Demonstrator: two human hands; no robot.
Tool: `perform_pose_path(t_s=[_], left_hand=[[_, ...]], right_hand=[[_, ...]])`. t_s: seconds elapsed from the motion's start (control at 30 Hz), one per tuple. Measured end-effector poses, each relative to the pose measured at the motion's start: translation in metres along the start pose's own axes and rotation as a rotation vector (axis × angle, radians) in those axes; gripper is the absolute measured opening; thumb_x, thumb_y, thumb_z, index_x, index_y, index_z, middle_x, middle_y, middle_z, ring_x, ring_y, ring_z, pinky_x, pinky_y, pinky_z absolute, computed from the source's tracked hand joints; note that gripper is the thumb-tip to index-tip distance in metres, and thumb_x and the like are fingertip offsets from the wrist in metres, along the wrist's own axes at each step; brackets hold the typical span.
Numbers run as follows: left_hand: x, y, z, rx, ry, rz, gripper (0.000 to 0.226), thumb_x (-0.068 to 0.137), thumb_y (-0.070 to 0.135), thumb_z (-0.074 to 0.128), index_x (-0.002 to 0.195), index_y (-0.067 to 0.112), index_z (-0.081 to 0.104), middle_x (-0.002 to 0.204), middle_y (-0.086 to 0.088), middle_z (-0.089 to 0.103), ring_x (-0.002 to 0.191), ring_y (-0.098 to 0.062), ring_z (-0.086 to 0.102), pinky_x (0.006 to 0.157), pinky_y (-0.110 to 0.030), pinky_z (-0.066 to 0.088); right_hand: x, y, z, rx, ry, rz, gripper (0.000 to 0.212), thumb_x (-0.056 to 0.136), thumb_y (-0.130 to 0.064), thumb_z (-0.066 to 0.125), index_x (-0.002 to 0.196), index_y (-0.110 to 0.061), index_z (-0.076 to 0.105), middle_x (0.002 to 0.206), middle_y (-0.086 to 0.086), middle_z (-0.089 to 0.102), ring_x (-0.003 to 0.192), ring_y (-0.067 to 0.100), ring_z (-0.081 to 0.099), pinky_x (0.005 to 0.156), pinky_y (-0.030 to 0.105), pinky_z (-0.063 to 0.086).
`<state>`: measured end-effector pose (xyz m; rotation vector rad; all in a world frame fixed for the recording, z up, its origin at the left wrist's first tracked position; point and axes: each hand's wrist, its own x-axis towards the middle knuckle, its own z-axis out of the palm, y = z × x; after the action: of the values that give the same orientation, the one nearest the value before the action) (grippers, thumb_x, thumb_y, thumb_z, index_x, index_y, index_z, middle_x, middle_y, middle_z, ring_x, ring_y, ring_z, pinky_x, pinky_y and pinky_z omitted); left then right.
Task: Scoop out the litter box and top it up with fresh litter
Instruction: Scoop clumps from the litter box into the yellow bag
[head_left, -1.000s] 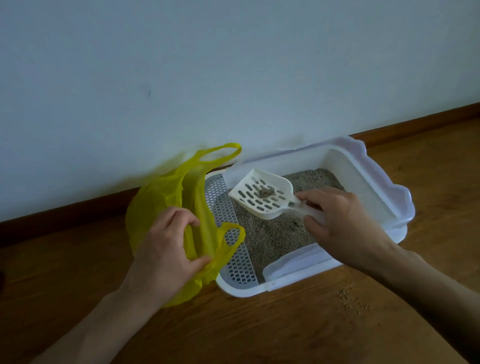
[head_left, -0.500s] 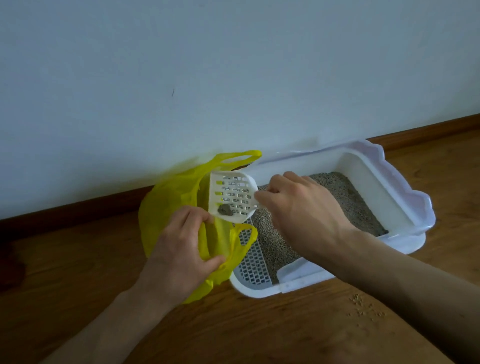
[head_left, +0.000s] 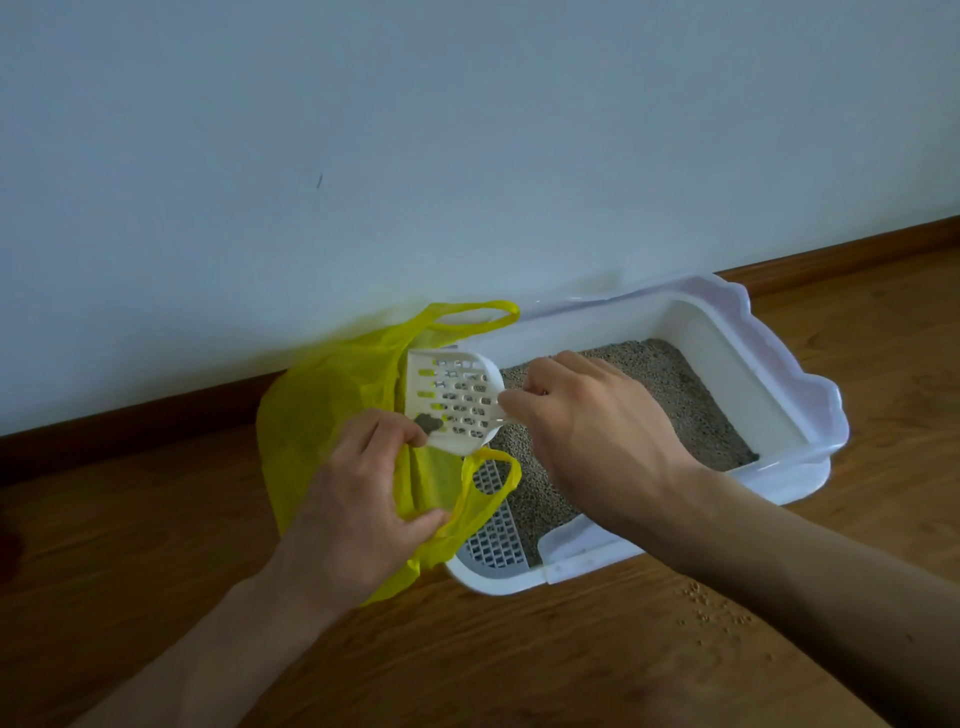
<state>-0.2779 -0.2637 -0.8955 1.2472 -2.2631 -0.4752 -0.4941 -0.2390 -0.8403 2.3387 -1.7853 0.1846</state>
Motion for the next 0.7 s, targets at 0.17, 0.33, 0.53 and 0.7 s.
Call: perform_pose_path(t_s=[0.17,0.33,0.53,0.7], left_hand=[[-0.0031,-0.0043,0.0011,0.001,-0.003,-0.006,0.066,0.05,0.025,0.096,0.103,0.021,0.056,0.103,0.011,0.049,0.096,-0.007,0.05,0.083,-0.009,0.033],[-0.0029,-0.0069,0.0017,0.012,-0.005,-0.009,0.066,0.049,0.025,0.096,0.101,0.022,0.056,0.101,0.01,0.049,0.093,-0.004,0.047,0.082,-0.01,0.033],[-0.0008,-0.0083,0.0043,0.005,-0.013,-0.01,0.067,0.048,0.022,0.097,0.101,0.018,0.058,0.102,0.007,0.053,0.095,-0.006,0.051,0.085,-0.006,0.033],[-0.0005,-0.0096,0.0039,-0.003,-0.017,-0.02,0.066,0.05,0.023,0.096,0.103,0.019,0.058,0.103,0.007,0.052,0.093,-0.001,0.046,0.082,-0.005,0.032]], right_hand=[[-0.0001,0.001,0.0039,0.001,-0.031,0.005,0.027,0.056,-0.006,0.079,0.077,-0.02,0.07,0.073,0.0,0.059,0.068,0.026,0.058,0.053,0.029,0.039],[0.0002,0.0048,0.0021,-0.014,-0.041,-0.001,0.028,0.053,-0.007,0.081,0.074,-0.022,0.07,0.069,-0.002,0.058,0.065,0.023,0.057,0.052,0.027,0.032],[0.006,0.0023,0.0019,0.002,-0.048,-0.074,0.025,0.048,0.0,0.076,0.064,-0.014,0.064,0.064,0.004,0.055,0.06,0.03,0.055,0.051,0.03,0.038],[0.0027,0.0071,0.0015,0.022,-0.063,-0.034,0.022,0.055,-0.007,0.079,0.072,-0.017,0.069,0.067,0.001,0.056,0.063,0.027,0.058,0.053,0.027,0.027]])
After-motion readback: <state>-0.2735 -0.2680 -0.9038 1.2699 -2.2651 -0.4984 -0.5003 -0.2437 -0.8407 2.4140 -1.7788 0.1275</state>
